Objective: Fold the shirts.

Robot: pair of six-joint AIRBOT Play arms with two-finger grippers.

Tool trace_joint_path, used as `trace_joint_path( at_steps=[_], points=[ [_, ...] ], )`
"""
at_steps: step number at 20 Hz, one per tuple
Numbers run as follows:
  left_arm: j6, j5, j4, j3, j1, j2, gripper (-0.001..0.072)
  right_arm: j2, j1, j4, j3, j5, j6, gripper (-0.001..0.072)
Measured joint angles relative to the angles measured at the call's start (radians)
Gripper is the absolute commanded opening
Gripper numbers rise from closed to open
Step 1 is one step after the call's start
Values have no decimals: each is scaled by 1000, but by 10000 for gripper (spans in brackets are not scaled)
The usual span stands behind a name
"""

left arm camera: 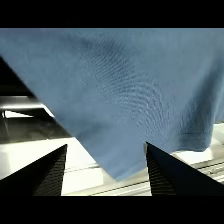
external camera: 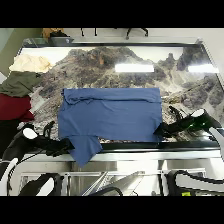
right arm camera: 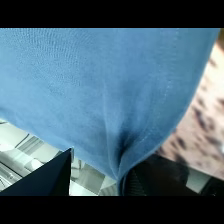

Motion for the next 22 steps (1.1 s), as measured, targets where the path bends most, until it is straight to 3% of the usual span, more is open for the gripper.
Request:
trace_joint_path(
  at_steps=[5,6,7,8,9,10,11,17,22],
  points=[
    [-3,-5,-37,37,-53,-151,527,-1,2,1,-1,-6,0,422],
    [-3,-19,-31,58,-67,-170,525,-1,2,2,-1,-6,0,348],
    [-2,-33,-22,84,-81,-185,307,-1,2,-2,-1,-9,0,228],
    [-2,-11,-10,111,-95,-195,51,-1,2,-7,-1,-14,-1,204],
    [2,56,-6,144,-108,-203,17,-1,2,-6,-1,-14,-2,195],
    [4,60,6,178,-121,-207,17,-1,2,-3,-1,-14,-5,64],
    [4,43,2,209,-134,-210,16,-1,2,-5,0,-20,-8,22],
    [4,-32,-7,377,-142,-198,15,5,-20,-37,48,9,12,20],
    [4,-96,-11,486,-114,-85,15,51,-103,-55,100,55,54,20]
  ],
)
